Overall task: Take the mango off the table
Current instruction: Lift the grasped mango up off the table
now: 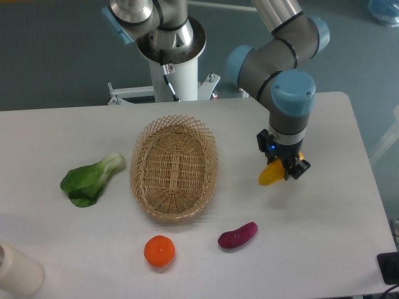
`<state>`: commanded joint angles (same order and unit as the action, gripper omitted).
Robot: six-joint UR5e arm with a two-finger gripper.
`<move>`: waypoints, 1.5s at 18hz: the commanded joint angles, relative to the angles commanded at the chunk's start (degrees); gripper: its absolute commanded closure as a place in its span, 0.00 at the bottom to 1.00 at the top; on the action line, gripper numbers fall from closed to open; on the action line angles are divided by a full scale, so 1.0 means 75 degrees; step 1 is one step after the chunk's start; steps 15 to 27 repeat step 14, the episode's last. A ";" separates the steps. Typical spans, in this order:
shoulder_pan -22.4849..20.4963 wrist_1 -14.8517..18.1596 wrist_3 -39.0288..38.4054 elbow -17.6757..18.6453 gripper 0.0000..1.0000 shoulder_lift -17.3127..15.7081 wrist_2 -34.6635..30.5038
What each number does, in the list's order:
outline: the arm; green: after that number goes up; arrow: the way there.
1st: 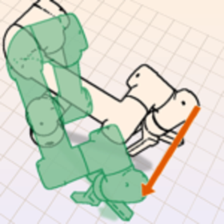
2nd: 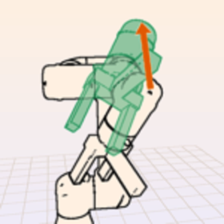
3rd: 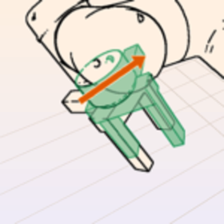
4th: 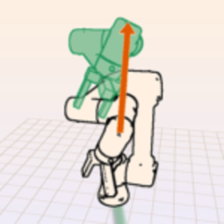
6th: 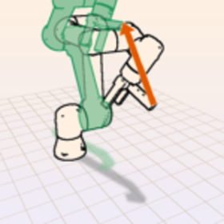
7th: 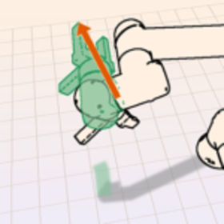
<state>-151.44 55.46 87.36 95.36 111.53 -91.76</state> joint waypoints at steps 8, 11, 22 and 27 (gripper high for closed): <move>0.0035 0.0046 0.0035 -0.0281 0.45 0.0035 0.0000; 0.0023 0.0047 0.0035 -0.0270 0.45 0.0035 0.0000; 0.0035 0.0035 0.0035 -0.0235 0.45 0.0035 -0.0023; 0.0035 0.0035 0.0035 -0.0235 0.45 0.0035 -0.0023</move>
